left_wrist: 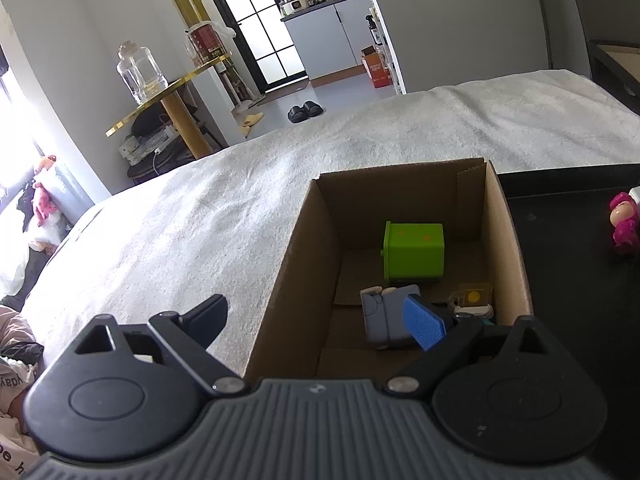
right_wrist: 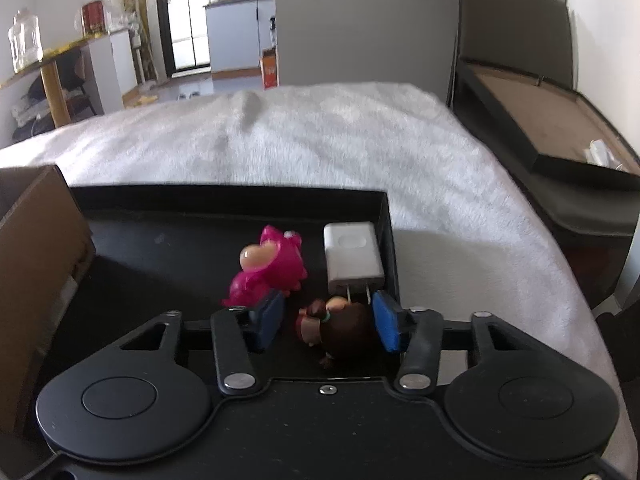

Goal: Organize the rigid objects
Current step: 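Close the right gripper on the brown-and-red figure and lift it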

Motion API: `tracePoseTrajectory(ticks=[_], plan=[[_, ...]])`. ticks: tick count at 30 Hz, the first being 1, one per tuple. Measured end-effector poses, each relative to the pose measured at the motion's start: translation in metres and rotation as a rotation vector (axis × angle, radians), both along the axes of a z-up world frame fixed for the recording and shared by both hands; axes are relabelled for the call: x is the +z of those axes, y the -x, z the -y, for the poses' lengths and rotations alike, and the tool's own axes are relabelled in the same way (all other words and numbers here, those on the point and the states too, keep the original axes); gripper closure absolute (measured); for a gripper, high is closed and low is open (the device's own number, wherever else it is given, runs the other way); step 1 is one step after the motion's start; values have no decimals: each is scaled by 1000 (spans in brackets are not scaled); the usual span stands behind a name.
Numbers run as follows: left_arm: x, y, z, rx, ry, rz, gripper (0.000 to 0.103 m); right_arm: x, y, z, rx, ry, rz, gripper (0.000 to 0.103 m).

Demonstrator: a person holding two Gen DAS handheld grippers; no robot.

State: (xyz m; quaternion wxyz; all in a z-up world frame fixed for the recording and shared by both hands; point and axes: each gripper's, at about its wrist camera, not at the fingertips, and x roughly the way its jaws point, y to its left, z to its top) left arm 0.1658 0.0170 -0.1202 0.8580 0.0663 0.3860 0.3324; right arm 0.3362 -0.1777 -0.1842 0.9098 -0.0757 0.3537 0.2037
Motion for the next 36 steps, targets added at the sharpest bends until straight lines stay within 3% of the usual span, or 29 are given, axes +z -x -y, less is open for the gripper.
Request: tracePoseTrajectory(ticks=[16,36], plan=[[2,8,-7,13,23,29,9,-6,6,-6,49,54,-38,61],[7,31,-30,27,102,102,9,48,48,-35,122,22,80,61]])
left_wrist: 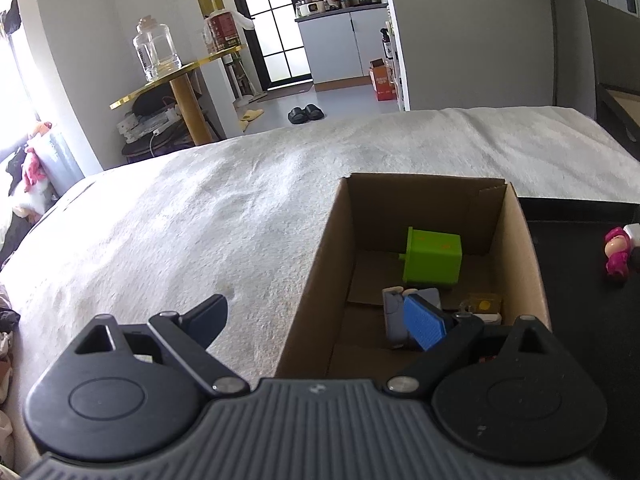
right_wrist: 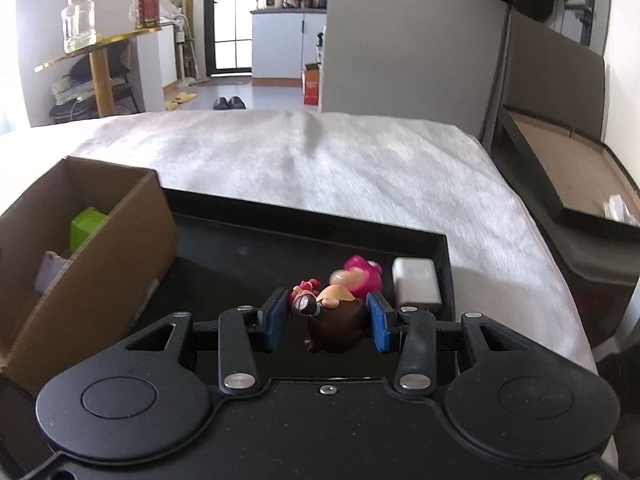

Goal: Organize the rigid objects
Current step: 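Close the right gripper on the brown-and-red figure and lift it, then carry the figure into the cardboard box and open the right gripper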

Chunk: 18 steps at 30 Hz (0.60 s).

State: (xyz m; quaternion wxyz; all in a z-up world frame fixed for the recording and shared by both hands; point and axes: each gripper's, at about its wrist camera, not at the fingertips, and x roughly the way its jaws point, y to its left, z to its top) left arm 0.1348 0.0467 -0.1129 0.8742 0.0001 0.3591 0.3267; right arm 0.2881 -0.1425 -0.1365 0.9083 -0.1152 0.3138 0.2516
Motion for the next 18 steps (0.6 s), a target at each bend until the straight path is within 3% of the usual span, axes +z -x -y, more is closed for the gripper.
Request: tracePoseTrajectory(ticks=[18], plan=[[-4,18,-18,-11,69,46,12,36,34,-41,104,-58,63,61]])
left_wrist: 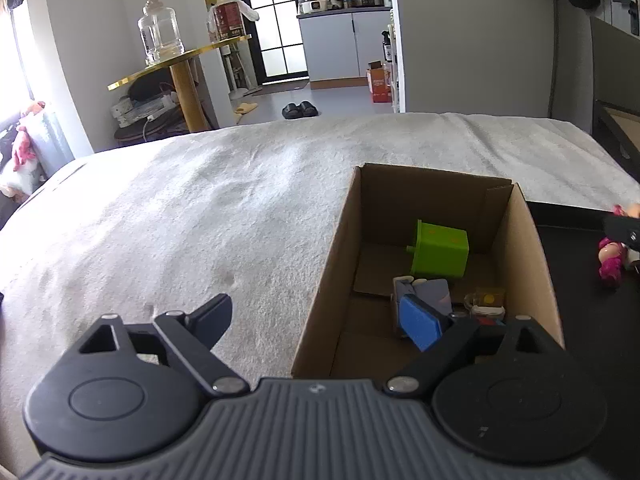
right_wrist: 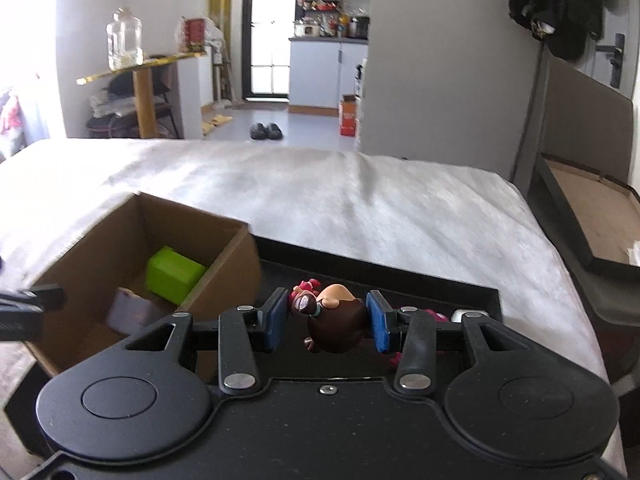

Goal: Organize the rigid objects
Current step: 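Carry the figure into the cardboard box and open the right gripper, then move the right gripper back to the pink figurine on the tray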

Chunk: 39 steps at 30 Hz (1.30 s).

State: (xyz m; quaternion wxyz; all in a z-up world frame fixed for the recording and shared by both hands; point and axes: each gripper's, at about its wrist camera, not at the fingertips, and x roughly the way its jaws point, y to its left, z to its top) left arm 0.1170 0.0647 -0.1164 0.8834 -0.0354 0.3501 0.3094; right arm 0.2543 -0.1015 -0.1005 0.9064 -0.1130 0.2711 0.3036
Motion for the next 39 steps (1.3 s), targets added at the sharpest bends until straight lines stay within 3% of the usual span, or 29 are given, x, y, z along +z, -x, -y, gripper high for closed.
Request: tracePoseTrajectory(ticks=[3,11,14,22,28,30,32,34,39], plan=[[-3,4,-2,-6,8,15,19,5,8,-11,34,-10,15,61],[-11,10,-17,-10,80,37,81,11,20,-36,96,-10,24,61],[-13,12,-22,-19,110,50,90,12,24,-46,115,-1,31,61],[-14,14,-22,-38,120,65,92,10,28,-79,173,35,60,61],[-14,14,-23,-41,119,66,91,11,30,-90,173,71,141,56],[-14,14,-22,-40,117,65,91,11,29,-88,161,75,142,50],[-14,13,-20,-37,110,60,91,11,28,-81,132,69,132,29],[-13,12,-20,-34,109,58,91,9,28,-73,97,62,132,20],[-12,10,-18,-30,95,45,89,0,27,-54,33,50,74,8]])
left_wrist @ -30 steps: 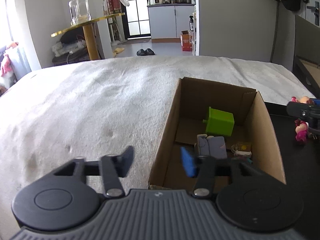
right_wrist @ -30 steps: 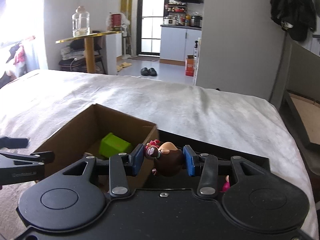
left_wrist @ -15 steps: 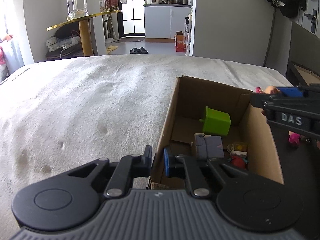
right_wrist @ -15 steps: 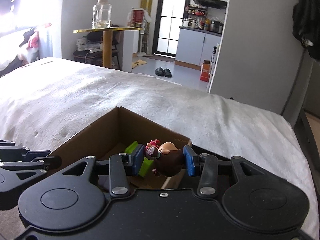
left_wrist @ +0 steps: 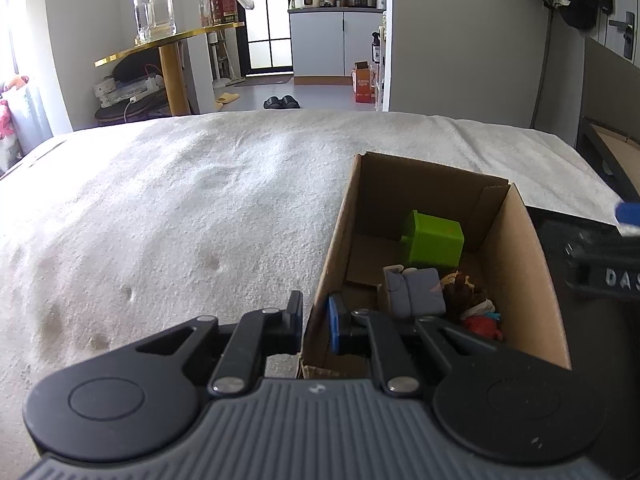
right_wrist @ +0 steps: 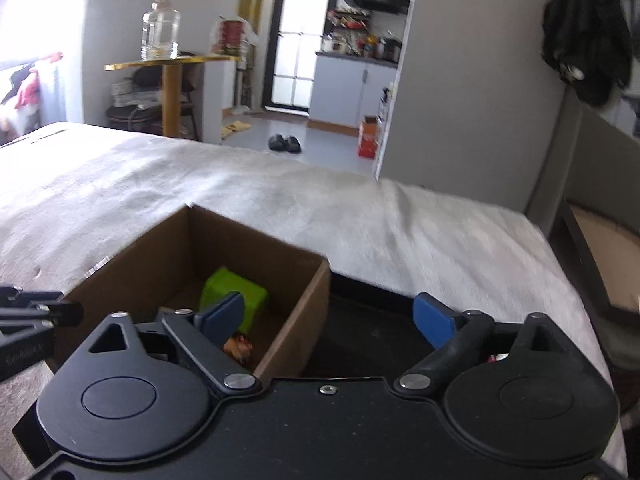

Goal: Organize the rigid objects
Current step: 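Move the right gripper back to the pink figurine on the tray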

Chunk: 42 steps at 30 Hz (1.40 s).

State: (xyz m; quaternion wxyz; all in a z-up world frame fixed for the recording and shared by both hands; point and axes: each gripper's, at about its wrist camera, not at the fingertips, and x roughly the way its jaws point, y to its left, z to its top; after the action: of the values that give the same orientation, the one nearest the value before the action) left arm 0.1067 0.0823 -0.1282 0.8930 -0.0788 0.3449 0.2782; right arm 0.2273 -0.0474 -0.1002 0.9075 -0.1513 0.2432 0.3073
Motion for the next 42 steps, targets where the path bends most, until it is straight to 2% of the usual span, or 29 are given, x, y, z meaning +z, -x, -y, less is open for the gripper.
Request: tracePoseTrajectory(ticks=[3,5,8,11,19,23,42], plan=[[2,-2,0,12,-1,-10,80,-7,-2,11,-40,-8,-48,8],[4,-3,0,28,-6,-15,55,-10,-5,19,-74,-21,-86,8],[9,-3,4,36,-38,1,34,-13,-5,27,-101,-42,-111,8],[13,-5,8,49,-73,-5,20,-13,-5,36,-114,-57,-114,8],[18,-12,21,29,-116,-9,16,-16,-13,55,-146,-73,-126,7],[17,-17,26,16,-127,-23,15,-21,-20,64,-174,-82,-152,3],[8,-40,49,4,-192,-94,13,-53,-64,88,-224,-98,-209,3]])
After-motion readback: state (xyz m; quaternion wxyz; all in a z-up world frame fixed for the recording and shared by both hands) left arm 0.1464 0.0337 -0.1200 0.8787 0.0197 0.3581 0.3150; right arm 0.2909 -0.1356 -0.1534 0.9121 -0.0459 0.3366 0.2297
